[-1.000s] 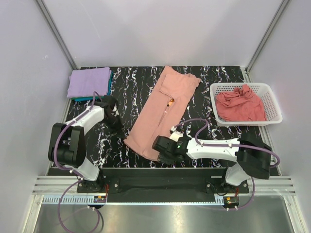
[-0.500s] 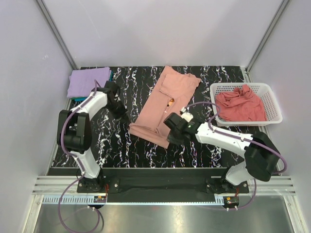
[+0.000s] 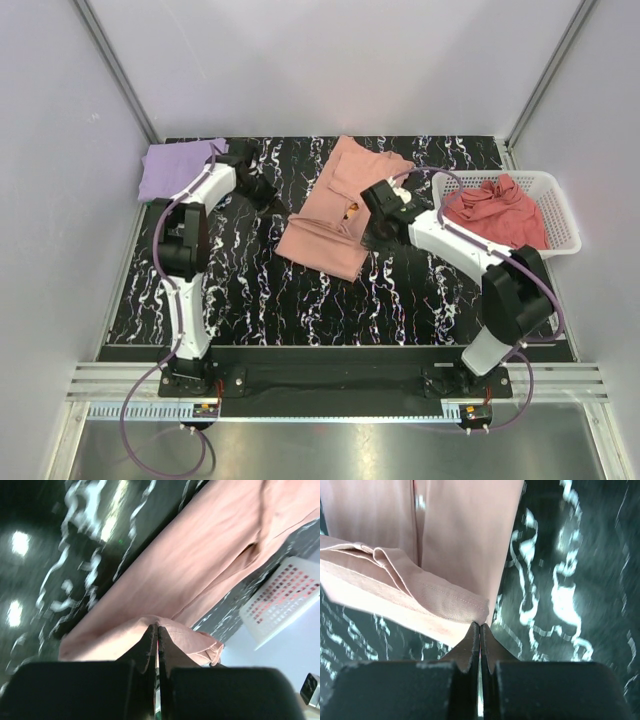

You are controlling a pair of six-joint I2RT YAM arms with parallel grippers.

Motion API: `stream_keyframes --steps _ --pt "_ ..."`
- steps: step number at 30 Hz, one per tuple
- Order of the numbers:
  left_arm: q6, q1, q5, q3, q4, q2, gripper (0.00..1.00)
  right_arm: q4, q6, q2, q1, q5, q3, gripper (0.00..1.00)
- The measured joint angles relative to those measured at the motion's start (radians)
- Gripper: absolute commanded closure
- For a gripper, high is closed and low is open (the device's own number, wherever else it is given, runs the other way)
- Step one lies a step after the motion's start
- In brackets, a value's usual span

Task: Fold and stack the t-shirts
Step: Fold the tshirt

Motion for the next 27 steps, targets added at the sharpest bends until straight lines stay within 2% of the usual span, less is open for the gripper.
stream_keyframes --steps 8,27 --pt "-0.042 0.0 0.05 0.122 0.054 0.099 1.0 0.0 -0.106 0.084 -0.093 -0.035 0.088 1.0" --pt "-0.209 -0.013 0.111 0.155 0.342 0.199 1.0 0.0 -0.211 0.225 -0.197 -0.077 0.237 1.0"
